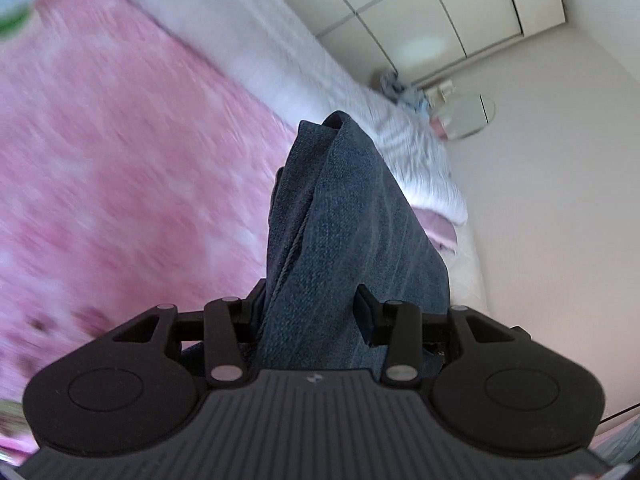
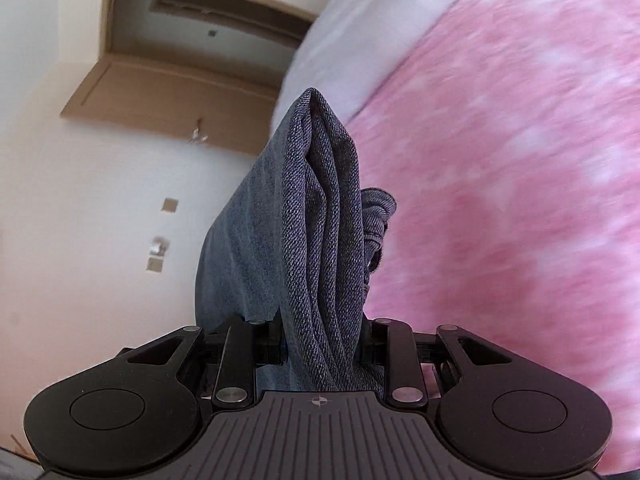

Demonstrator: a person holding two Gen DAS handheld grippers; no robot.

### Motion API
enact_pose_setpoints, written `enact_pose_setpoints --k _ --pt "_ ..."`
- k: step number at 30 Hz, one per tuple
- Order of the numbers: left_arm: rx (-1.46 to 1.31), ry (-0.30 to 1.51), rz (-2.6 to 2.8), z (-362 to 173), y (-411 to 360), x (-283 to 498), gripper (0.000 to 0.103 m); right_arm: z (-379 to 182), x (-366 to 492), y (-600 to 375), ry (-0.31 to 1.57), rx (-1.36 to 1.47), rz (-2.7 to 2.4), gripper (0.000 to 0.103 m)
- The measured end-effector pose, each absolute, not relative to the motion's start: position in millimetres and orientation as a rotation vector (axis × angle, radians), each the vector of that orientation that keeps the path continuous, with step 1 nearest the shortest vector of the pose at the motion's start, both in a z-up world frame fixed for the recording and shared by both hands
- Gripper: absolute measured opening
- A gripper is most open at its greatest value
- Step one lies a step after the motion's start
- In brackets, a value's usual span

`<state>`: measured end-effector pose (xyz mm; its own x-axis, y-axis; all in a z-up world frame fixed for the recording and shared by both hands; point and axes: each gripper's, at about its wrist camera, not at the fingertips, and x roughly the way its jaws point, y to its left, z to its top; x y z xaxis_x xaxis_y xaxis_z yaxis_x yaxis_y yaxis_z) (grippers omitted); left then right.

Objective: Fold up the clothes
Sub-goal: 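Carry the hanging jeans with both grippers toward the folded towel stack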

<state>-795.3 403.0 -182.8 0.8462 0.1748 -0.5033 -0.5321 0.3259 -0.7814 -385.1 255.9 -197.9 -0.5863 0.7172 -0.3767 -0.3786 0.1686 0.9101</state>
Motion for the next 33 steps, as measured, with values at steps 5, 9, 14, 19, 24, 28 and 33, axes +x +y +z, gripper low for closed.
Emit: enact_pose_setpoints --k 5,9,14,19,24,28,33 --pt "-1.173 0.292 0.556 -159.8 422.3 -871.3 0.038 -176.4 -453.6 305.6 1.618 0.294 1.637 0.027" --pt "-1.202 0.215 0.628 -150.2 428.4 -915.6 0.038 -167.0 -484.7 334.0 1.635 0.223 1.702 0.027" --pt "-1.216 0.146 0.739 -141.4 428.7 -948.7 0.038 -155.4 -523.7 369.6 1.654 0.131 1.782 0.027" --pt "-1.196 0.089 0.803 -122.4 438.4 -967.5 0.038 -142.9 -558.7 403.7 1.661 0.05 1.861 0.027" --pt "-1.162 0.069 0.813 -104.7 479.0 -989.2 0.038 -124.1 -584.6 431.5 1.616 0.046 1.905 0.027" --pt "-1.111 0.087 0.782 -88.0 534.6 -1021.2 0.038 -111.1 -618.7 468.1 1.575 0.098 1.907 0.027" --pt "-1.036 0.144 0.718 -69.0 627.3 -1062.2 0.038 -96.5 -672.9 517.5 1.515 0.227 1.869 0.027"
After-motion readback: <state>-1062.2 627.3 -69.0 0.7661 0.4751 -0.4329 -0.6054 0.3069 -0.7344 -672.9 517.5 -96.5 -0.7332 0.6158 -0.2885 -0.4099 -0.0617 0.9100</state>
